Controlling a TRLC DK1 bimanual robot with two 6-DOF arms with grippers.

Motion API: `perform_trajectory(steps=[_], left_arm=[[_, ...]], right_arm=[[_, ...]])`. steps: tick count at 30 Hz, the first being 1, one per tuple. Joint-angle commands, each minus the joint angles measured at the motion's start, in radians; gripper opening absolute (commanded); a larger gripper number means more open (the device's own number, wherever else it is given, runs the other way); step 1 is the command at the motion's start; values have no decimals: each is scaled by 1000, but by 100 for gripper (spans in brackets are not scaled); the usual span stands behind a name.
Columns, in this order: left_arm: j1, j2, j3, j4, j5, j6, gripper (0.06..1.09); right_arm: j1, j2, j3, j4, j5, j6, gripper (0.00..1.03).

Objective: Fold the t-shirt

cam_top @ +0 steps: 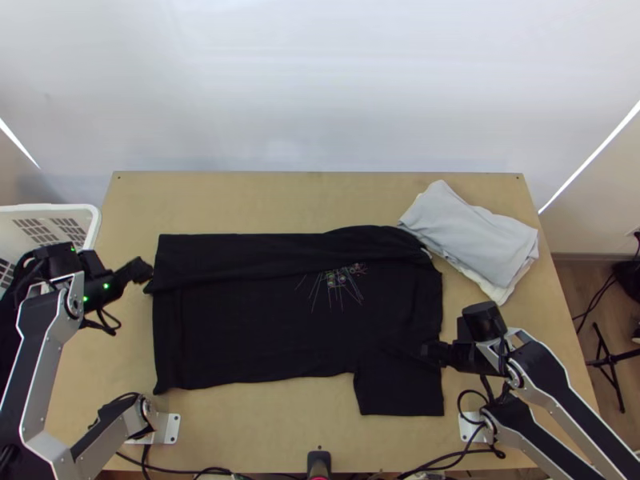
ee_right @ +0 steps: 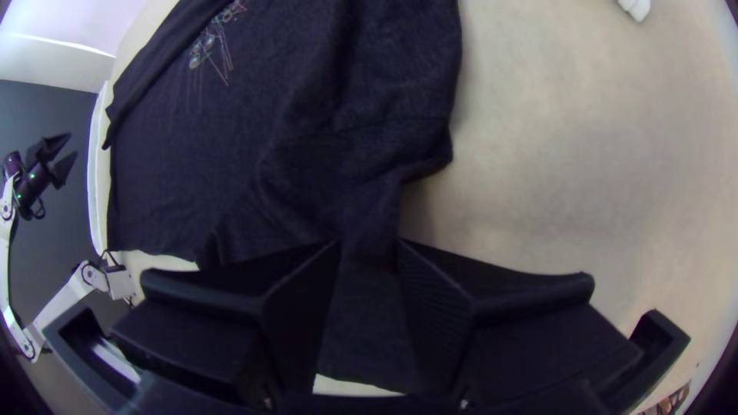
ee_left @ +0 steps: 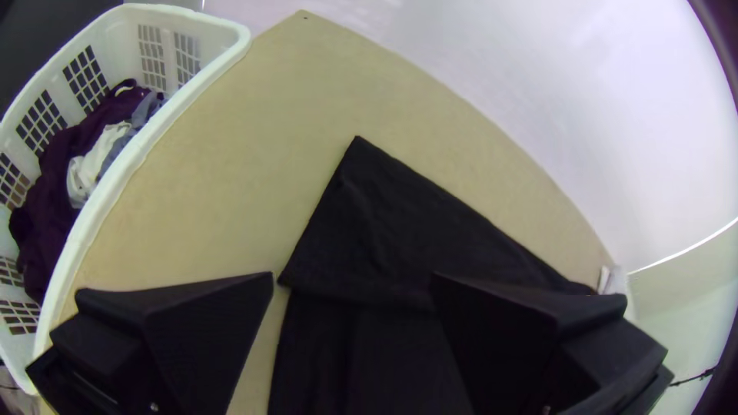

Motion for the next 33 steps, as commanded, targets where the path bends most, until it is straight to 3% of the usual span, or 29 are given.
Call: perform_trajectory(steps=[1, 3, 4, 7, 13, 17, 21, 29, 33], left_arm=[[67, -23, -5, -140, -43, 242, 104], [93, 29, 25, -276, -28, 285, 104], [100, 75, 45, -377, -17, 326, 104], [109, 139, 82, -630, -4, 482, 104], [140, 86, 107, -847, -117, 673, 104], [120, -22, 47, -876, -198, 872, 104], [4, -91, 5, -913, -220, 981, 100], [-526, -129, -38, -897, -257, 817, 99], [-622, -112, -55, -879, -258, 763, 99]], right_arm=[[-30, 0, -41, 76, -15, -37, 26], [-32, -3, -44, 93, -15, -38, 7], [-32, -6, -44, 99, -15, -44, 3], [-30, 0, -42, 101, -15, -58, 3], [-45, 24, -44, 108, -15, -58, 3], [-45, 52, -45, 128, -15, -58, 3], [-45, 101, -36, 141, -17, -56, 3], [-48, 128, -33, 148, -15, -60, 3], [-62, 128, -36, 148, -17, -61, 3]])
